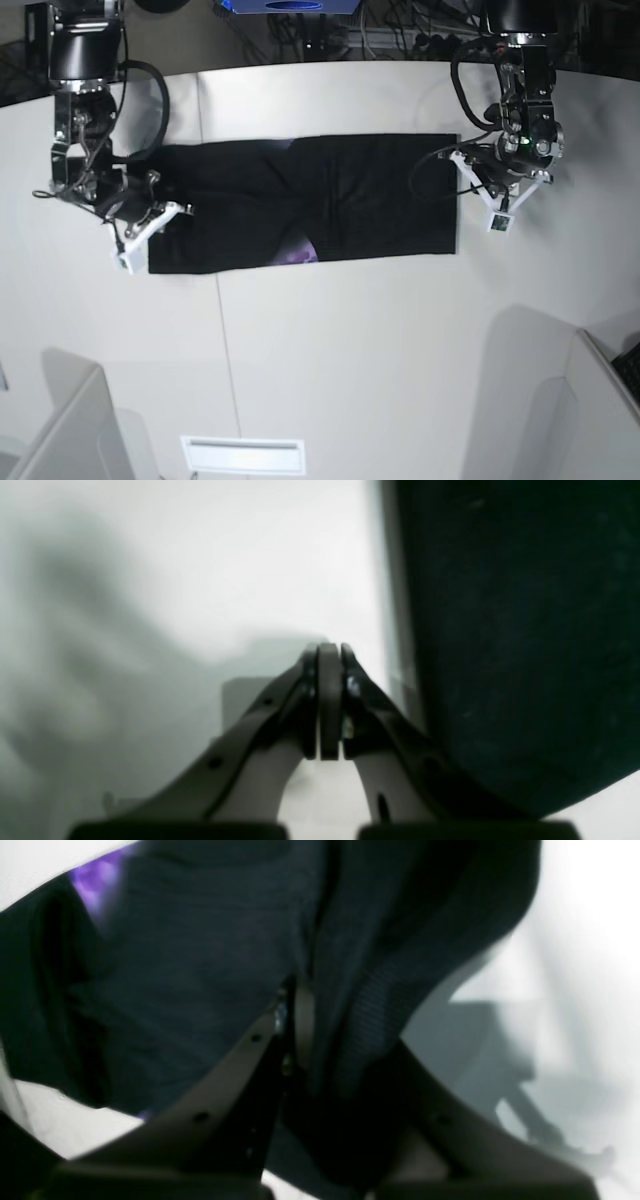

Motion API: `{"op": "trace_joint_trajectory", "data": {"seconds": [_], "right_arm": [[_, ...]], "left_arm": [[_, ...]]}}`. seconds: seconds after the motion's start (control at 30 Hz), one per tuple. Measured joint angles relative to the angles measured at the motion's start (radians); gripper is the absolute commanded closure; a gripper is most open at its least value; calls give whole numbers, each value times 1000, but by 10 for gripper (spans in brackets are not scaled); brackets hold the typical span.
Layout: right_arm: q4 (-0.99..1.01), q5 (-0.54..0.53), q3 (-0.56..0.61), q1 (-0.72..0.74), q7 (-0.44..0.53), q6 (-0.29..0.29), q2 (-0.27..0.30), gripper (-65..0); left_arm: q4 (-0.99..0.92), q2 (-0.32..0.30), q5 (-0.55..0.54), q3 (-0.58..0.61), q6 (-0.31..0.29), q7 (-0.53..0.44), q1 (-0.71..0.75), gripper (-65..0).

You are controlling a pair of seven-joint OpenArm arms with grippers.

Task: Fold the T-shirt properly
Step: 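Grasp both strip ends and fold them toward each other into a bundle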

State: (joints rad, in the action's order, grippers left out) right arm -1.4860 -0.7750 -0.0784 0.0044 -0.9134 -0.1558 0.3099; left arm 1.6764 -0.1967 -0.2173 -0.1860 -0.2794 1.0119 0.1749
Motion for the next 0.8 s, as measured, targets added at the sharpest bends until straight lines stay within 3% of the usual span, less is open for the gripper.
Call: {"op": "trace_joint_trajectory", "data": {"seconds": [0.1, 0.4, 0.53, 0.8], "right_arm": [[-58, 0, 0, -6, -43, 0, 0, 0], [-233, 10, -5, -5, -168, 0, -117, 0], [-303, 7, -2, -5, -188, 79, -150, 0], [-320, 11, -2, -24, -191, 96, -185, 0]], "left_arm": [[0, 0, -9, 4, 0, -2, 0, 0], [-1, 3, -19, 7, -5, 1, -9, 0], [-1, 3, -23, 9, -5, 5, -13, 0], [-24, 10, -4, 114, -3, 7, -56, 0]]}}
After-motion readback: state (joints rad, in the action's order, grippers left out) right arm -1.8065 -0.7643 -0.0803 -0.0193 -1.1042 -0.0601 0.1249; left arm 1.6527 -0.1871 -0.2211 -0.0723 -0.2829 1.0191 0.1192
